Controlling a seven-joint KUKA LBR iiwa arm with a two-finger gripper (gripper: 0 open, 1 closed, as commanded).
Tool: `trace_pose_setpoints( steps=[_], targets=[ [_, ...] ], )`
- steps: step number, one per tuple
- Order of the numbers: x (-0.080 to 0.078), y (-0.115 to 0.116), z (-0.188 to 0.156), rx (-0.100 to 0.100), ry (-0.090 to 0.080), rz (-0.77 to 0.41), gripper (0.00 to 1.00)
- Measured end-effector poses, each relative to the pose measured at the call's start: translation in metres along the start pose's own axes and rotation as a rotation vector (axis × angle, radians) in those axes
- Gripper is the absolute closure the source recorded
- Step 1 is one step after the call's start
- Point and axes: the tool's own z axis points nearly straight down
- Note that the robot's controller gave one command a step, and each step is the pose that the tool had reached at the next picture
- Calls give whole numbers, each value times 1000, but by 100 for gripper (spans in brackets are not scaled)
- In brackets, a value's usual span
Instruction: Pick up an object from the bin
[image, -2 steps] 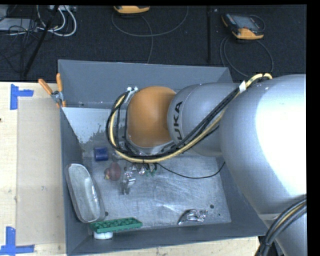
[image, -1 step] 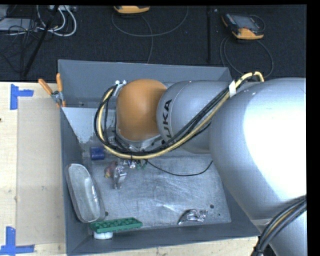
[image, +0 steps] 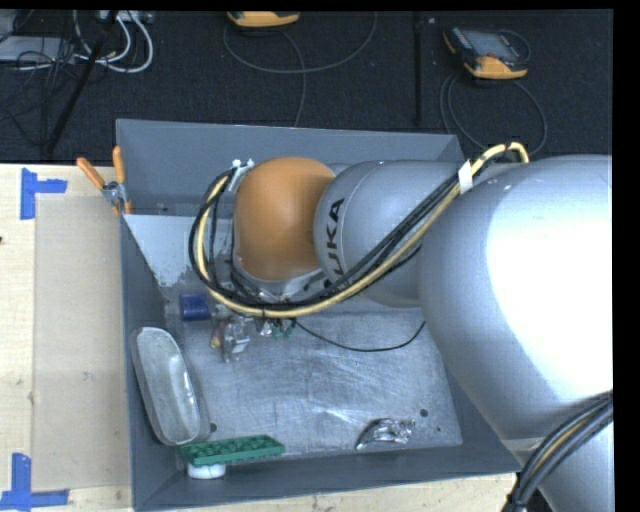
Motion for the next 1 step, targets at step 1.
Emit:
trace_pose_setpoints(
  steps=[1],
  targets=[
    [-4, -8, -119, 2, -4, -44, 100]
  ],
)
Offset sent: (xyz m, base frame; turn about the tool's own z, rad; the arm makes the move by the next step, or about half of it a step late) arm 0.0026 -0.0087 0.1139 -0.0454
